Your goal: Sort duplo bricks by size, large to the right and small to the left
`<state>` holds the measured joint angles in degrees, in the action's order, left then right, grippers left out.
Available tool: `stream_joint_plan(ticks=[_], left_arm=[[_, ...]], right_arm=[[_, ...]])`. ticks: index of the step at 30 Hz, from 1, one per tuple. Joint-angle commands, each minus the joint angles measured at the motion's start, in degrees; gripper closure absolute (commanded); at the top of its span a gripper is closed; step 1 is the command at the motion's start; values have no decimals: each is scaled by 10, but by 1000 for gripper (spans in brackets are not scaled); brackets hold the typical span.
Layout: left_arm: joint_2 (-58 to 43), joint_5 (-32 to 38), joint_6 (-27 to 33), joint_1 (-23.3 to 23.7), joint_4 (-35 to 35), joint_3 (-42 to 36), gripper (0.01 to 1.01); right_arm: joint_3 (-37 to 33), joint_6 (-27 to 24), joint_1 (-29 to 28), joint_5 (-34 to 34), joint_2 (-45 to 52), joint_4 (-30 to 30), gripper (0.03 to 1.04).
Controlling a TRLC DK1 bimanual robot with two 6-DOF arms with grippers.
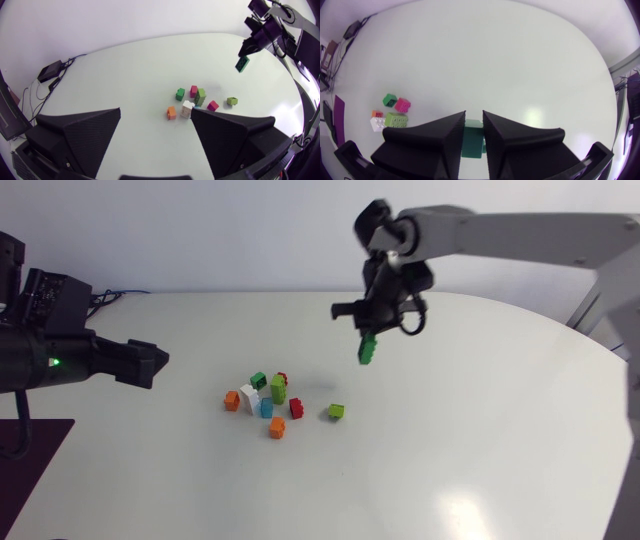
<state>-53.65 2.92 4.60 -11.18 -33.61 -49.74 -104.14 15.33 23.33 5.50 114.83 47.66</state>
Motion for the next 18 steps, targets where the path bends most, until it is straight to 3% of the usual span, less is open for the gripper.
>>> stream_joint_plan(ticks=[1,10,13,16,18], left_arm=[[5,-8,-15,-11,5,7,49],[6,-8,-28,-38,35,48,49],[5,-8,-28,-49,42,60,49],[5,-8,-28,-60,42,62,49],[6,-8,-28,-60,42,61,49]], right_arm=[[59,-27,-48,0,-59,15,1018],[381,-77,-163,-30,-191,-93,1018],[459,-86,-192,-30,-214,-139,1005],[501,-91,-207,-30,-217,-166,900],[506,-88,-207,-30,-217,-169,718]])
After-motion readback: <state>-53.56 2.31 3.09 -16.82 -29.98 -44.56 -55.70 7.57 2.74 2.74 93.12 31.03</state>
